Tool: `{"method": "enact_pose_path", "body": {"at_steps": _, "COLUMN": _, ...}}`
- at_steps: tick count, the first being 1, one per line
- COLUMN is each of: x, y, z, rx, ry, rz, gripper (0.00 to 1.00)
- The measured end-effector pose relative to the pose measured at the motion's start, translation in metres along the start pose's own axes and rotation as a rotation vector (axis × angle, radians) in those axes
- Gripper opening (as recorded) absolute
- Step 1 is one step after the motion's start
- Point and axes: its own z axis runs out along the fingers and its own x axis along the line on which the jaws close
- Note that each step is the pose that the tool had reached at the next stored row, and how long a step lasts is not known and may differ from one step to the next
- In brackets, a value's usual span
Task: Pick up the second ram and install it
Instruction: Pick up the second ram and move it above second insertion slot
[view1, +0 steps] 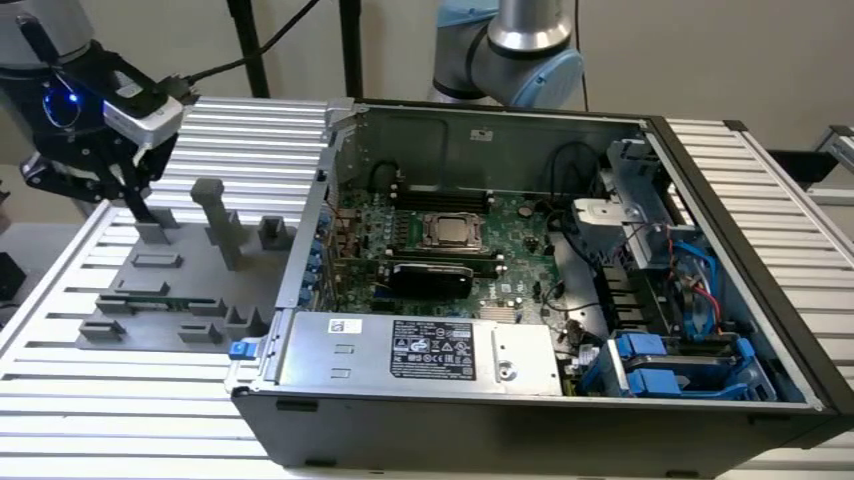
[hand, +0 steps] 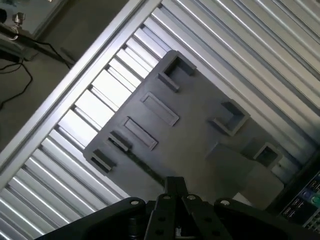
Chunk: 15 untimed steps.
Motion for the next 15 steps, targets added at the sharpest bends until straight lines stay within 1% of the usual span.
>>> {"method": "enact_pose_path", "body": {"at_steps": 5, "x": 0.0000, "y": -0.0001, "z": 0.0027, "rx": -0.0014, "ry": 0.0034, "rz": -0.092, "gripper": 0.00}}
{"method": "enact_pose_path", "body": {"at_steps": 15, "x": 0.0001, "y": -0.0001, "z": 0.0068, "rx": -0.0056, "ry": 0.0134, "rz": -0.272, "gripper": 0.00}}
